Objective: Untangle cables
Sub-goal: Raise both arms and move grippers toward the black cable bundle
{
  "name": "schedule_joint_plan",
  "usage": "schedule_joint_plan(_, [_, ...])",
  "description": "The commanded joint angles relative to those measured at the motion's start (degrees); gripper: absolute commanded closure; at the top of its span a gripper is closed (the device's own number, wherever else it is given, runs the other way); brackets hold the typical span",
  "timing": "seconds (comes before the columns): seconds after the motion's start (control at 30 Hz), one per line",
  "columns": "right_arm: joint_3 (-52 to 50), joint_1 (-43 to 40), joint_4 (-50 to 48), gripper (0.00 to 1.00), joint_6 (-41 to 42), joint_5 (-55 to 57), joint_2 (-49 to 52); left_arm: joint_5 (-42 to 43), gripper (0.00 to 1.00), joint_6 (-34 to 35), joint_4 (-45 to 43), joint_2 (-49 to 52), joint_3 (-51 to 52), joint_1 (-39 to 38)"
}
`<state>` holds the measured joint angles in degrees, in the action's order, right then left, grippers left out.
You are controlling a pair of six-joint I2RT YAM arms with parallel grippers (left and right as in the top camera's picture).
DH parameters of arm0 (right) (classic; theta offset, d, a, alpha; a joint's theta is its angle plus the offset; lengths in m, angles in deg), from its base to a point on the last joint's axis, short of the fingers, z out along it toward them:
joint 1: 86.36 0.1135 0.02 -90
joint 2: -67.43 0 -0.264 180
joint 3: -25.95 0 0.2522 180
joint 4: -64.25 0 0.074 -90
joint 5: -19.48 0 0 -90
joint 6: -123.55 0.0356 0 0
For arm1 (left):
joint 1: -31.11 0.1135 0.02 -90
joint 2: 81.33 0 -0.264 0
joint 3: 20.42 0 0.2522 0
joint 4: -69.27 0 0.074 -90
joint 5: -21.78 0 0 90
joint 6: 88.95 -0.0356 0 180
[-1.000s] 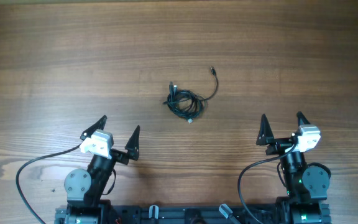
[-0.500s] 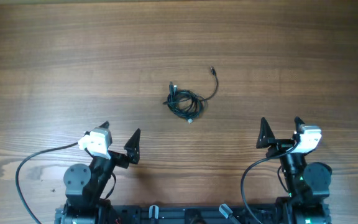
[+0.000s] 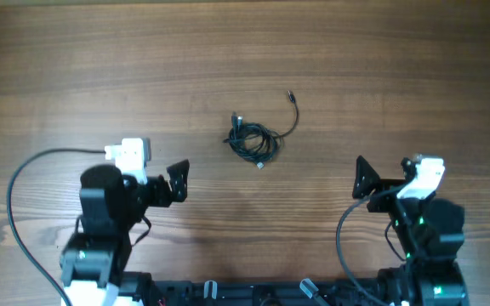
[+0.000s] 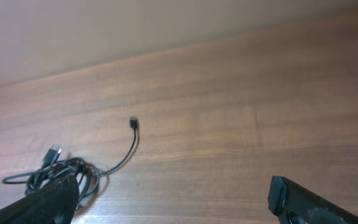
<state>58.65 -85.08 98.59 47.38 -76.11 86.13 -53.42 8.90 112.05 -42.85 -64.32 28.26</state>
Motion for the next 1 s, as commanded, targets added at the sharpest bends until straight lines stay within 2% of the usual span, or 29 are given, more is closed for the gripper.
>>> schedule_joint_plan(0.0, [8.17, -0.28, 4.33, 0.00, 3.13, -1.73, 9.44, -0.52, 0.00, 0.31, 10.84, 9.22, -11.26, -0.26])
schedule_joint_plan(0.13, [18.21, -0.28, 12.98, 0.00, 2.86, -1.31, 20.57, -3.69, 0.00, -0.31, 22.36, 15.19, -19.78, -0.26])
schedule_joint_plan(0.33, [31.28, -0.28, 23.98, 0.00, 0.81, -1.33, 34.53, -0.35, 0.00, 0.37, 24.02, 16.28, -21.92, -0.26])
schedule_joint_plan(0.43, [34.32, -0.28, 25.16, 0.00, 0.17, -1.84, 38.82, 1.90, 0.00, 0.46, 20.22, 16.31, -21.92, -0.26])
schedule_joint_plan(0.63, [34.58, -0.28, 24.68, 0.00, 0.31, -9.68, 41.64, 2.75, 0.00, 6.71, 8.28, 18.16, -22.12, -0.33])
schedule_joint_plan(0.83, [34.58, -0.28, 24.04, 0.00, 0.37, -9.66, 41.72, 2.71, 0.00, 9.64, 5.49, 24.15, -24.17, -0.33])
schedule_joint_plan(0.97, [34.58, -0.28, 24.00, 0.00, 3.72, -11.30, 41.72, 3.52, 0.00, 14.01, 4.92, 29.81, -24.20, -0.55])
